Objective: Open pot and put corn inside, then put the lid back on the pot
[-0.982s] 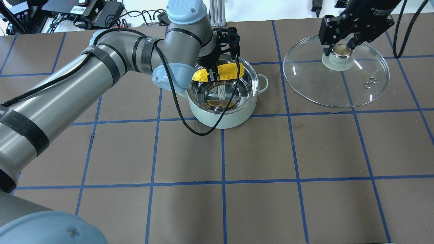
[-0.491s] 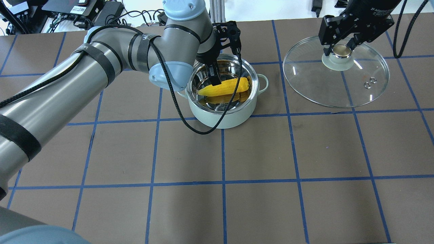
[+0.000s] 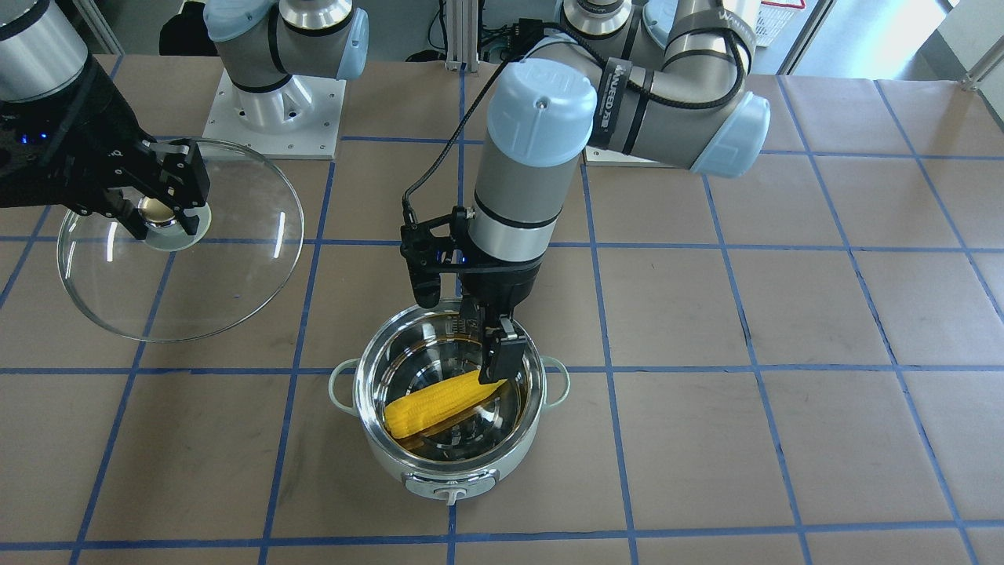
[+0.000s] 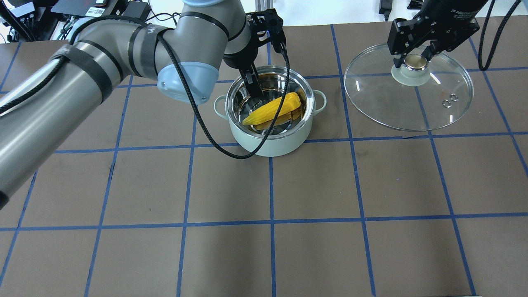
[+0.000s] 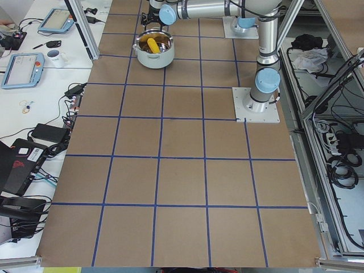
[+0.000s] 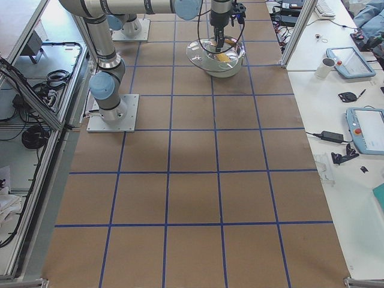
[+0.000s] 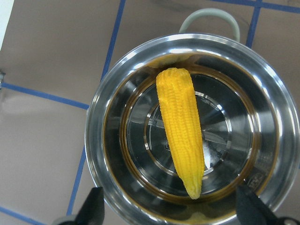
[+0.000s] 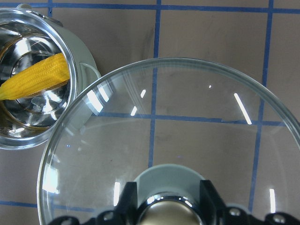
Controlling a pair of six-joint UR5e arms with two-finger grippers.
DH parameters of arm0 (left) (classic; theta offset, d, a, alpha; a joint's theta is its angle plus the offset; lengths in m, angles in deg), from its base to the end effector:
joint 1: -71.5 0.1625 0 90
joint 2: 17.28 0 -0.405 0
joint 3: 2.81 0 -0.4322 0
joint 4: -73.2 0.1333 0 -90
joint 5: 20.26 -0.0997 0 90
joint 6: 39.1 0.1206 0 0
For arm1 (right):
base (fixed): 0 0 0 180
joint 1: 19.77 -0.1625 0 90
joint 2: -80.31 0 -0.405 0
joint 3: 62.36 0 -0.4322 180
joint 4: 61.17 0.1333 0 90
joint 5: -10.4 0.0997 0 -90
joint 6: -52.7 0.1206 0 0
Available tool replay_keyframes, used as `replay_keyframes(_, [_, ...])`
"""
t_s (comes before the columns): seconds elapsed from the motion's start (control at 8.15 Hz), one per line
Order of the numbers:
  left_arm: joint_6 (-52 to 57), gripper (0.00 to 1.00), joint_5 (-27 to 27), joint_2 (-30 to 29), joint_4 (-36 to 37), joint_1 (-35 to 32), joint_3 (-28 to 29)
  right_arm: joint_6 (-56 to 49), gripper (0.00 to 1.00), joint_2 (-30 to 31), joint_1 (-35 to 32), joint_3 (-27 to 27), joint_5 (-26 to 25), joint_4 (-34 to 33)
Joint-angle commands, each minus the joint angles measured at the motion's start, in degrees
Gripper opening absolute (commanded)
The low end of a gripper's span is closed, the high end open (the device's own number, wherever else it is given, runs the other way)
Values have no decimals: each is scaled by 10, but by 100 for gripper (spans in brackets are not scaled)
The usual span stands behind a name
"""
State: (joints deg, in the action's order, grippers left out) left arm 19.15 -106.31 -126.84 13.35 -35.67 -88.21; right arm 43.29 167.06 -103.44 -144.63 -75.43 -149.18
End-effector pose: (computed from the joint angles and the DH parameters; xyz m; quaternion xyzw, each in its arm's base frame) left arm -0.3363 -0.6087 0.3426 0.6095 0.7809 -0.1357 0.0144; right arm 0.0796 -0.5709 0.4848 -0.0276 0.9987 -0.0265 0.0331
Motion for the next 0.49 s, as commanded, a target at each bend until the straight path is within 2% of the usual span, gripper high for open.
replay_keyframes(0.0, [-122, 98, 4, 73, -64, 39, 1, -1, 41, 0, -1, 0, 0, -1])
replay_keyframes(0.25, [-166, 99, 13, 105, -103, 104, 1, 3, 41, 1, -3, -2, 7, -5])
replay_keyframes(0.37, [-209, 100, 10, 116, -123, 147, 1, 5, 41, -1, -4, -2, 28, -11])
